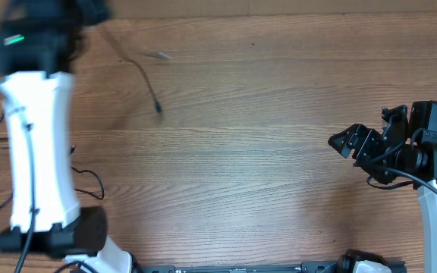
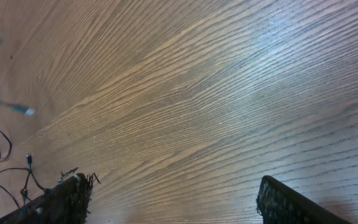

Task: Untangle cables

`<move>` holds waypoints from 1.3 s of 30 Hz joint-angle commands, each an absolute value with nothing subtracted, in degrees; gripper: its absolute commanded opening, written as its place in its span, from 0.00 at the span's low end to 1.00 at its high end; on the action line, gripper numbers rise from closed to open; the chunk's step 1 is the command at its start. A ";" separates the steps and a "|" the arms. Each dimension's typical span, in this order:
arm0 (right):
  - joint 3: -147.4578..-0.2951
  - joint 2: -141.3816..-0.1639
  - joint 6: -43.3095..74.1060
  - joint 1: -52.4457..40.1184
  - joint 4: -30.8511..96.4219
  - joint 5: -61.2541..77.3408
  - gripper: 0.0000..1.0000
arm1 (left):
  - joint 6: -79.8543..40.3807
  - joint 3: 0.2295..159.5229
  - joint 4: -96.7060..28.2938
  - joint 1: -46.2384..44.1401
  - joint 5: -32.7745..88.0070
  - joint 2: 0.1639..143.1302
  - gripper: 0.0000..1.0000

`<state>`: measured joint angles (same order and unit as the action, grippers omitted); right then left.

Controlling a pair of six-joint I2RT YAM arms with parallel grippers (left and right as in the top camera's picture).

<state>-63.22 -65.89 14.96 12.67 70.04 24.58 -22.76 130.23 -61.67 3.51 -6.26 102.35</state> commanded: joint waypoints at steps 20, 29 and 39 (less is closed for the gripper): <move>-63.59 -65.36 15.00 12.60 69.73 24.10 1.00 | -4.03 129.86 -68.38 8.23 9.65 102.72 0.04; -63.29 -65.78 15.00 12.60 69.71 24.10 1.00 | -19.51 129.84 -70.59 8.23 -8.19 106.45 0.05; -63.29 -67.46 15.03 12.60 69.71 24.10 1.00 | -24.86 129.80 -73.80 8.21 -15.66 112.53 0.04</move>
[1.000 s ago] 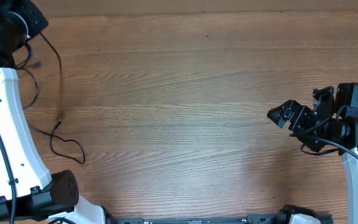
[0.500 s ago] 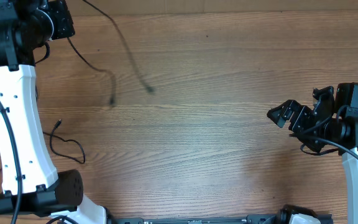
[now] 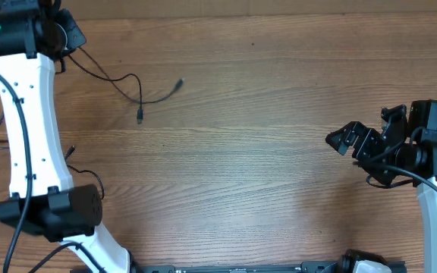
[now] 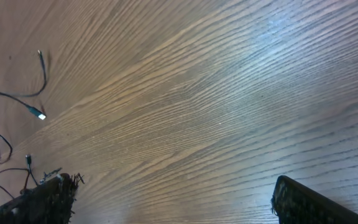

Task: Untangle cables

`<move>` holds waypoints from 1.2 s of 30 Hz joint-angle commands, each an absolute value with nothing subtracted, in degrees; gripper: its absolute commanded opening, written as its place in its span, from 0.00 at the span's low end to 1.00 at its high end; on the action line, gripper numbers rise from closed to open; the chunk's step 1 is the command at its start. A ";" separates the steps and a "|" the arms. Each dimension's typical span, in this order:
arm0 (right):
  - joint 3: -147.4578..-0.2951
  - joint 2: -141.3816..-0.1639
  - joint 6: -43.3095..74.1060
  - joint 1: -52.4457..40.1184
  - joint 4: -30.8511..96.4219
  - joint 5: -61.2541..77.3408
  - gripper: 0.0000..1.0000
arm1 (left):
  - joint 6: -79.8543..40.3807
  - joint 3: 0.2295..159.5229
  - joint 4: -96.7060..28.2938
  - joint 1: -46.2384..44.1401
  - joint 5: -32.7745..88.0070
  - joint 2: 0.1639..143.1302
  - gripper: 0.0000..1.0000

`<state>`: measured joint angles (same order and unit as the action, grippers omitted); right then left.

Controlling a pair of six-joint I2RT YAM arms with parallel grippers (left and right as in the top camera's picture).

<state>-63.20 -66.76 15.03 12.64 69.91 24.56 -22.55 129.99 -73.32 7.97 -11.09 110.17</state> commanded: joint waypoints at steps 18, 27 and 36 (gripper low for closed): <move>-63.26 -68.29 15.03 12.49 68.18 24.10 1.00 | -27.55 129.80 -77.58 8.12 -18.33 135.68 0.05; -63.26 -68.29 15.25 12.49 66.46 24.12 1.00 | -29.26 129.80 -78.00 8.12 -17.85 145.27 0.04; -63.26 -68.29 15.25 12.49 65.56 24.12 1.00 | -30.04 130.23 -78.22 8.12 -16.47 147.20 0.89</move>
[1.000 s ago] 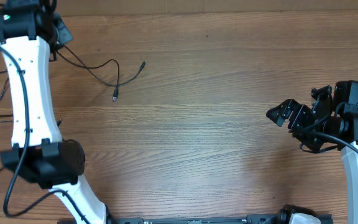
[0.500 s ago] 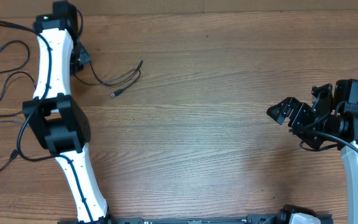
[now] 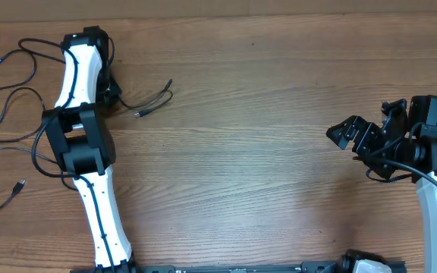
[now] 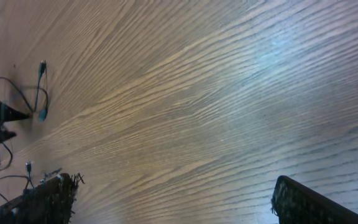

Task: Untangle cables

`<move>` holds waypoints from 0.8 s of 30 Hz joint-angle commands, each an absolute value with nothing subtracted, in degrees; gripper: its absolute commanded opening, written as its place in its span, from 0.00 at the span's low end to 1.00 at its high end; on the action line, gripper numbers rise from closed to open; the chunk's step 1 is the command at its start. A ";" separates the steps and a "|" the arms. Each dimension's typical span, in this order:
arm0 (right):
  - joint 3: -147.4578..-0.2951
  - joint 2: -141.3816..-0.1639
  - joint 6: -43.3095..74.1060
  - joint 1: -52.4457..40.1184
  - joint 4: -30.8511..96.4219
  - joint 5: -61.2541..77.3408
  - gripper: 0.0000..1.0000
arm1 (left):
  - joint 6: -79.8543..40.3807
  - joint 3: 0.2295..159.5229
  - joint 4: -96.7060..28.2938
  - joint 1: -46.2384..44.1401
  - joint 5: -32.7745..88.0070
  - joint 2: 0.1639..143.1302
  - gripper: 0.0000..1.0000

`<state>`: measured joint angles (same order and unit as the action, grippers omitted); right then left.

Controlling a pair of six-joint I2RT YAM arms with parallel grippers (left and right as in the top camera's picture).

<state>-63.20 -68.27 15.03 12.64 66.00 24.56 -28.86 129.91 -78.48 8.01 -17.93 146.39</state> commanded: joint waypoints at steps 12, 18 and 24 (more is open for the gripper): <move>-63.26 -68.29 15.22 12.49 65.01 24.14 1.00 | -30.11 139.74 -83.40 8.32 -16.43 137.64 1.00; -63.26 -68.29 15.20 12.49 65.01 24.12 1.00 | -34.76 141.60 -83.33 8.32 -16.47 126.74 1.00; -63.26 -68.29 15.18 12.49 65.93 24.12 1.00 | -39.70 141.60 -83.85 8.32 -16.47 117.43 1.00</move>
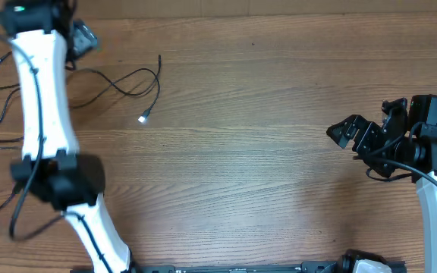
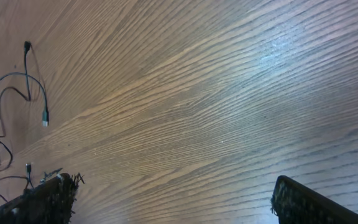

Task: Untangle cables

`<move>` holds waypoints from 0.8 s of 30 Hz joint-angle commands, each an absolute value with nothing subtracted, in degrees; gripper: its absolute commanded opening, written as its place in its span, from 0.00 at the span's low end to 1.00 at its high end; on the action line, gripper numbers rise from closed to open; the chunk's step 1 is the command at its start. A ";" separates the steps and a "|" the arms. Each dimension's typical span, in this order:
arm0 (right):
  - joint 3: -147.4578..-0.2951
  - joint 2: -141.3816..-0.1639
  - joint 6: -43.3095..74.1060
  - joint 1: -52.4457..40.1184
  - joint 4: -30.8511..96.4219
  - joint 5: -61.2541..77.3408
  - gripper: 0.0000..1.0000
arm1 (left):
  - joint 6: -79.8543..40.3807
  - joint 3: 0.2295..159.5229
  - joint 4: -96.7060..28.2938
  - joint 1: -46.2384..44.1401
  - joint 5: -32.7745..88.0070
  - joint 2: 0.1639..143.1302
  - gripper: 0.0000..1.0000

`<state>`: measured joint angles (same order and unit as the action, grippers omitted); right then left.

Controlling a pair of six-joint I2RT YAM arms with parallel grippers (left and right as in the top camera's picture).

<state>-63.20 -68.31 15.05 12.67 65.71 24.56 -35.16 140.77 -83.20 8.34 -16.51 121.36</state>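
A thin black cable (image 1: 158, 80) with a silver plug (image 1: 143, 117) lies at the table's far left; the right wrist view shows it as a looped cable (image 2: 8, 84) at its left edge. My left gripper (image 1: 82, 36) is at the top left corner, blurred, with the cable running up to it; it looks shut on that cable. More tangled black cables lie beyond the left arm. My right gripper (image 1: 347, 133) hovers at the right side, its jaws wide apart and empty, the right gripper (image 2: 173, 202) over bare wood.
The white left arm (image 1: 44, 114) stretches from the front edge up to the far left corner, across the cable pile. The wooden table (image 1: 241, 152) fills the middle. The right arm's base stands at the right edge.
My left gripper was lower, beside the cable's start, and is now at the top left corner. The cable's free ends have spread out and swung right. The right gripper has stayed put.
The left gripper was at the far top left with the cable trailing down from it. Then it was further left with the cable dragged along, then lower beside the pile, and now back at the top corner. The right gripper stayed open at the right throughout.
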 commanded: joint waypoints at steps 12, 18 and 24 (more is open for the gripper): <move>-63.26 -68.29 14.96 12.49 66.72 24.12 1.00 | -38.92 141.60 -92.23 7.73 -15.92 99.04 1.00; -63.26 -68.29 14.96 12.49 66.70 24.12 1.00 | -35.64 141.58 -94.63 7.66 -12.47 92.03 1.00; -63.26 -68.27 14.96 12.49 66.81 24.12 1.00 | -31.97 141.58 -94.04 4.82 -12.19 84.25 1.00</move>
